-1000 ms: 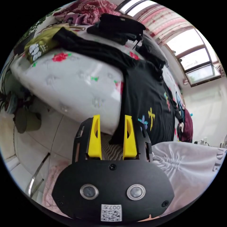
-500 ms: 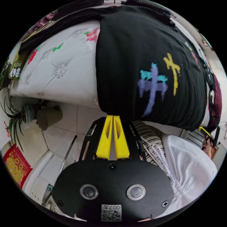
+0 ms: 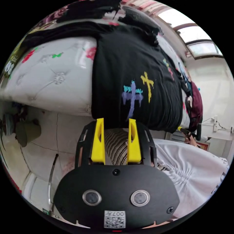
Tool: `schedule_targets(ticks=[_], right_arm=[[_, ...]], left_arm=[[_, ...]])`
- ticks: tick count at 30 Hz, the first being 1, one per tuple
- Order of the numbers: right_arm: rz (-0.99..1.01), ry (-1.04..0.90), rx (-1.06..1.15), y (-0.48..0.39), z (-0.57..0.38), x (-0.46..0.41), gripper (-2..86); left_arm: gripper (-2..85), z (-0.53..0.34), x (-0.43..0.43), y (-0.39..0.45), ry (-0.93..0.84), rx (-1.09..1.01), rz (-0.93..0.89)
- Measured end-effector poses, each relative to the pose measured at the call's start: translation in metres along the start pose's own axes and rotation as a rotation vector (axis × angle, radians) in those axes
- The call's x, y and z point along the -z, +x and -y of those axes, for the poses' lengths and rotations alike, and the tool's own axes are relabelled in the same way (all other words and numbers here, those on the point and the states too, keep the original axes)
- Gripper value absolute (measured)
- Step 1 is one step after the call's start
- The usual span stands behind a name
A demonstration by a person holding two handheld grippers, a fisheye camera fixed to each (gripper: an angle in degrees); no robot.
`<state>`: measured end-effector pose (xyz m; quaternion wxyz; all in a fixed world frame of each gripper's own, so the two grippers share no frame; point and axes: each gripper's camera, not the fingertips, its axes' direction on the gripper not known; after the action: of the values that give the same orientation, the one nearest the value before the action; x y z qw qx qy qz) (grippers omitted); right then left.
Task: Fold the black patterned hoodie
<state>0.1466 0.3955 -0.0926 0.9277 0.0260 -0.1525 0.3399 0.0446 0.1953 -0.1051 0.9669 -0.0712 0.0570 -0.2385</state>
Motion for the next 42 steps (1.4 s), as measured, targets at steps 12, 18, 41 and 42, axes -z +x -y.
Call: schedule_targets(ticks=[12, 18, 41, 42], right_arm=[[-0.178, -0.14, -0.024, -0.003, -0.011, -0.025, 2.0], [-0.247, 0.137, -0.086, -0.036, -0.014, 0.057, 1.7], [-0.495, -0.22, 0.402, -0.304, 0.166, -0.146, 5.5], [-0.476, -0.223, 0.381, -0.3, 0.168, -0.146, 5.5]], left_arm=[[0.3, -0.003, 0.012, -0.037, -0.193, -0.213, -0.079], [4.9, -0.035, 0.139, -0.156, 0.289, 0.108, -0.366], [5.9, 0.201, 0.291, -0.463, 0.574, 0.726, -0.179], [4.8, 0.197, 0.294, -0.467, 0.605, 0.703, -0.234]])
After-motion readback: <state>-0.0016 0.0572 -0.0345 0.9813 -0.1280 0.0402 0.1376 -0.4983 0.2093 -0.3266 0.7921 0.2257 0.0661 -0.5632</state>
